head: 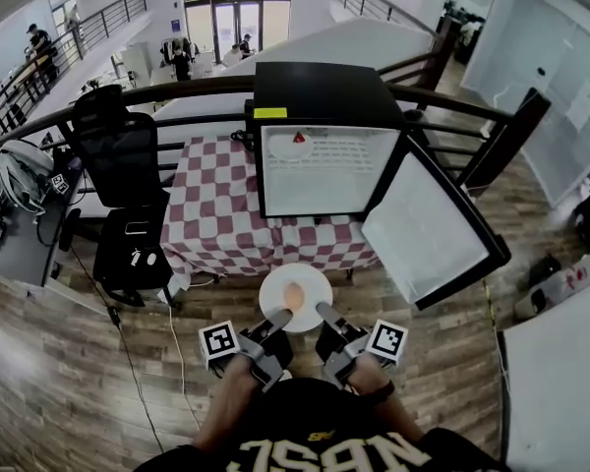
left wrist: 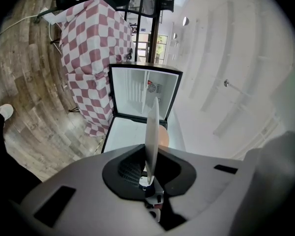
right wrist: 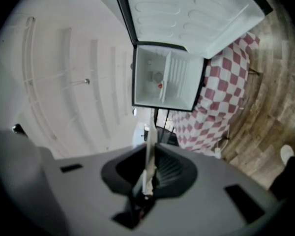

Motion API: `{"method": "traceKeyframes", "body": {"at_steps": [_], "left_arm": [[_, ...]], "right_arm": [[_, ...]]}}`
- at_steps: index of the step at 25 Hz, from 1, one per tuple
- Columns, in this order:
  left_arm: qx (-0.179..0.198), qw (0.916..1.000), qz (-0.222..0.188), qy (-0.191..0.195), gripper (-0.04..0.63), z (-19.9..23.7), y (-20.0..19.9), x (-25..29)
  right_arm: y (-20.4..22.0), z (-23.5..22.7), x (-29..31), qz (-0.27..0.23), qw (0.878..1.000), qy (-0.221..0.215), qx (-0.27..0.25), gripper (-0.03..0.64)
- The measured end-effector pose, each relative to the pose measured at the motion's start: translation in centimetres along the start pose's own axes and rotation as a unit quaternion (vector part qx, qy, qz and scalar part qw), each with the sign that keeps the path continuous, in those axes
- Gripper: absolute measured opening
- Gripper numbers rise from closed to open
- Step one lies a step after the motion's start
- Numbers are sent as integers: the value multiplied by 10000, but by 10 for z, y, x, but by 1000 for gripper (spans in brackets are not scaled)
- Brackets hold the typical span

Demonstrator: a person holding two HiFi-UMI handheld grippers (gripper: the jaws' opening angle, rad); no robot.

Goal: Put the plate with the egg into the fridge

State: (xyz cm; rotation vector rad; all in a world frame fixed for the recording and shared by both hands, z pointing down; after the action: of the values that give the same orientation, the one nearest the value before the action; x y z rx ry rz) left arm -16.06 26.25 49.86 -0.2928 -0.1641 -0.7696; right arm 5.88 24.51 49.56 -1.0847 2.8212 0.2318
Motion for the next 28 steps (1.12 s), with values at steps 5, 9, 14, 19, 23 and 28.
{"method": "traceKeyframes", "body": {"at_steps": [5,9,14,19,23,28], "left_arm": [[16,9998,163,-79,35,-7,-24,5],[143,9993,310,-172,35,-17,-31,22],[-141,9993,292,-190,35,-15,-45,46],[-131,9994,172,-276,35,-25,-63,91],[31,9998,-15,-191,35,-46,-87,128],[234,9994,-159,-189,35,-60,-102,169]], "right_arm": [[-2,1,21,-42,10000,13,-11,43],[-15,-1,22,-237,9996,46,150,43],[-38,-13,36,-254,9994,47,214,43],[-86,-28,54,-270,9986,27,449,43],[-132,-32,80,-48,9999,-119,116,43],[-174,-38,95,-54,9999,-135,70,43]]}}
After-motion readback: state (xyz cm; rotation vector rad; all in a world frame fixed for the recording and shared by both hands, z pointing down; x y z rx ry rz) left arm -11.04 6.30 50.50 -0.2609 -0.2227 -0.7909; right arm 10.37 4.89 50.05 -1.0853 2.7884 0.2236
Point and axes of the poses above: the fingertips, and each gripper's own axes: x forward along the fingers, z to its left, y out of its underside, the point moved 10 cm from there along -x, backward along the fingers, and after that the axes turned 14 degrees about -y, right-handed, at the moved point
